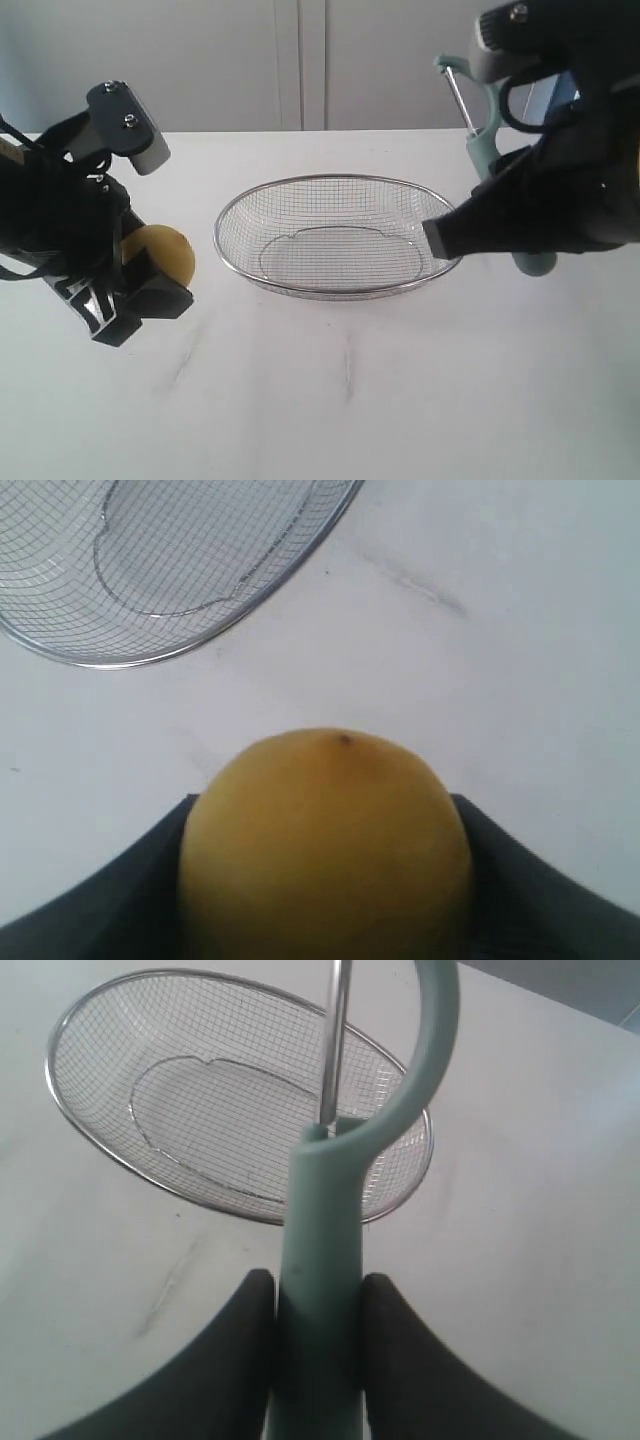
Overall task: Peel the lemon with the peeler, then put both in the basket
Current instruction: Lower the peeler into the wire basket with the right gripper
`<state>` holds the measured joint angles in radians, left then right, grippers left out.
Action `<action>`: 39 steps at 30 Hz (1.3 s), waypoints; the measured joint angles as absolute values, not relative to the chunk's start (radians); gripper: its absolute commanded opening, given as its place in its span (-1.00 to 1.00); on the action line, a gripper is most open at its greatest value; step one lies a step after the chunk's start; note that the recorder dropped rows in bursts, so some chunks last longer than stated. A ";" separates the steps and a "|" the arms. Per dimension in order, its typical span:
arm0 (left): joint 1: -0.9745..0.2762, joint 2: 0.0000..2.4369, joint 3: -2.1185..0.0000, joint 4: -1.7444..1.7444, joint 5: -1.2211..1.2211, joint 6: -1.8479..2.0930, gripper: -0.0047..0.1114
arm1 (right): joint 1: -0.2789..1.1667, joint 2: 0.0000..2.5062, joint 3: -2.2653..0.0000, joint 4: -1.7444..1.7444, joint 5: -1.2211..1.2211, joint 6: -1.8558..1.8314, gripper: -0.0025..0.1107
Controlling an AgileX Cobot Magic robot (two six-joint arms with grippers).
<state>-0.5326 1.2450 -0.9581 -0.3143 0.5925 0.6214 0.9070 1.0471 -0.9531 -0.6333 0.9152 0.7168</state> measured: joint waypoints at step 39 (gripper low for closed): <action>-0.546 1.245 -0.958 -0.317 0.590 0.607 -0.92 | 0.387 1.551 -1.315 0.266 0.919 -0.407 -0.96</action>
<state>-0.5462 1.2450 -0.9581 -0.3171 0.5904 0.6074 0.3867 1.5508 -1.3149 0.2665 0.9188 -0.4072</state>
